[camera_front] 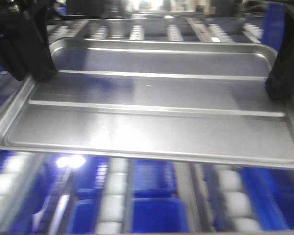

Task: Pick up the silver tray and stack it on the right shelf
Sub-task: 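Hold the tray level with both grippers while the base drives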

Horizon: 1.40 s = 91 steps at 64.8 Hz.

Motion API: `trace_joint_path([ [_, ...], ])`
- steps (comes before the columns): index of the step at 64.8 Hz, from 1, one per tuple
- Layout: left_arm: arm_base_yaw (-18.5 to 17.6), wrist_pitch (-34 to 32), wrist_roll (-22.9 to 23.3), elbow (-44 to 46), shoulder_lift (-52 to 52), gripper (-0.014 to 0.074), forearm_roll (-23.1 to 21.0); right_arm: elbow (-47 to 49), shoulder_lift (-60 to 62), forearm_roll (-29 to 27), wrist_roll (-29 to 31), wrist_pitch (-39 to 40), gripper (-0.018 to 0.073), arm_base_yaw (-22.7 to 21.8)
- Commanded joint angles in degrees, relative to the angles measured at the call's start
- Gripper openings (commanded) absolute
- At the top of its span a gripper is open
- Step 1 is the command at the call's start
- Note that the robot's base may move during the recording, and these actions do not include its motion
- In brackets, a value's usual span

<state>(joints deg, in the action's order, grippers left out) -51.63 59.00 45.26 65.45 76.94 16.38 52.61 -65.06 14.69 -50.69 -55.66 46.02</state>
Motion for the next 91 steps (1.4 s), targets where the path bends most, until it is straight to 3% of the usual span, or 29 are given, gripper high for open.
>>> trace_joint_path([
  [1, -0.1, 0.6, 0.2, 1.9, -1.6, -0.0093, 3.4, 1.6, 1.2, 2.6, 1.4, -1.4, 0.0057, -0.1],
  [91, -0.1, 0.6, 0.2, 1.9, -1.6, -0.0093, 3.4, 1.6, 1.2, 2.6, 1.4, -1.5, 0.0057, -0.1],
])
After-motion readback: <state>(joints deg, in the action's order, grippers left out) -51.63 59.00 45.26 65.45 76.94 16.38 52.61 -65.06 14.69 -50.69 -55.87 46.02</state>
